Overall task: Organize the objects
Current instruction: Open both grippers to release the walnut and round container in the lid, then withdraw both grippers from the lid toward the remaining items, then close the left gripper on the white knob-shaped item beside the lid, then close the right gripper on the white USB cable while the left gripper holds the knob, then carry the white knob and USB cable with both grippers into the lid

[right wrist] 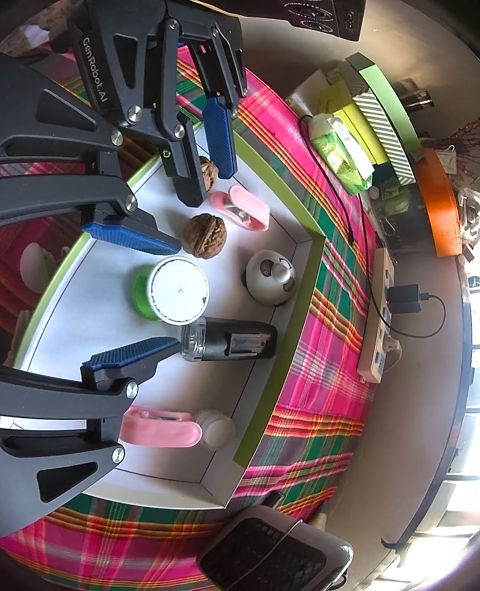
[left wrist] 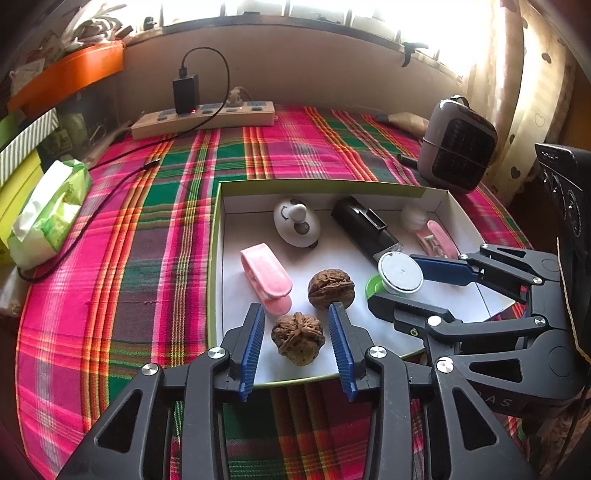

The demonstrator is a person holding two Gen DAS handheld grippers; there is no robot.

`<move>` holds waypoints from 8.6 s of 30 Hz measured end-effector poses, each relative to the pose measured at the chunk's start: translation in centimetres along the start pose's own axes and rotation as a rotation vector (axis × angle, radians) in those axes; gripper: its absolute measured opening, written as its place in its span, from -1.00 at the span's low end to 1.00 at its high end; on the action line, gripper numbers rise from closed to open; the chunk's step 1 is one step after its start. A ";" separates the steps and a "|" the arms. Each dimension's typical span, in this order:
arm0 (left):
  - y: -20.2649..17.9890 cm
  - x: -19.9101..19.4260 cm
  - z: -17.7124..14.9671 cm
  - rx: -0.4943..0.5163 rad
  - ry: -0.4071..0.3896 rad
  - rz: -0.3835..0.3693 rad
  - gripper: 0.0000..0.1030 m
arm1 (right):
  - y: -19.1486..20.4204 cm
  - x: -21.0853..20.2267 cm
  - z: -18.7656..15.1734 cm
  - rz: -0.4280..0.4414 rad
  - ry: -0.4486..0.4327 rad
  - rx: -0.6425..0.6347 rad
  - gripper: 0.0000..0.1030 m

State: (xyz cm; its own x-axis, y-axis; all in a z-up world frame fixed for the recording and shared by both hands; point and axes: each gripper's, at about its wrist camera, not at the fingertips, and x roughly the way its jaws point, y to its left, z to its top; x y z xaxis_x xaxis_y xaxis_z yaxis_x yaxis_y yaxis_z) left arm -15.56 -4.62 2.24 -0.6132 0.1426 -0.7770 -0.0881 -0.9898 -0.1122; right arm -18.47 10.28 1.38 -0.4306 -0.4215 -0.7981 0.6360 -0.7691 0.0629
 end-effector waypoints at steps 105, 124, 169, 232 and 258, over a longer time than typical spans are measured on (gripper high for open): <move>-6.0 -1.2 -4.8 -0.010 0.041 -0.104 -0.43 | -2.3 -5.9 -9.4 -0.028 -0.049 0.122 -0.03; -3.7 -1.9 -5.4 -0.051 0.026 -0.111 -0.43 | -1.0 -5.3 -8.7 -0.019 -0.039 0.067 -0.03; -2.6 -1.9 -5.2 -0.039 0.010 -0.082 -0.43 | 1.8 -4.3 -8.1 -0.052 -0.035 -0.039 -0.68; -4.5 -4.5 -2.6 0.020 -0.069 -0.085 -0.43 | -0.7 -8.3 -7.0 0.007 -0.141 0.067 -0.77; -3.7 -2.5 -0.4 0.005 -0.055 -0.057 -0.43 | -3.3 -6.1 -3.0 -0.020 -0.123 0.089 -0.77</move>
State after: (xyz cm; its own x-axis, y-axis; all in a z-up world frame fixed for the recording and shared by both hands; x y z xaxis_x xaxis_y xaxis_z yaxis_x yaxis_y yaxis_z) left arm -13.43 -1.33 4.34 -0.6493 0.1988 -0.7340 -0.1282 -0.9800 -0.1520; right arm -16.02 16.81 4.20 -0.5214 -0.4575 -0.7202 0.5696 -0.8151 0.1054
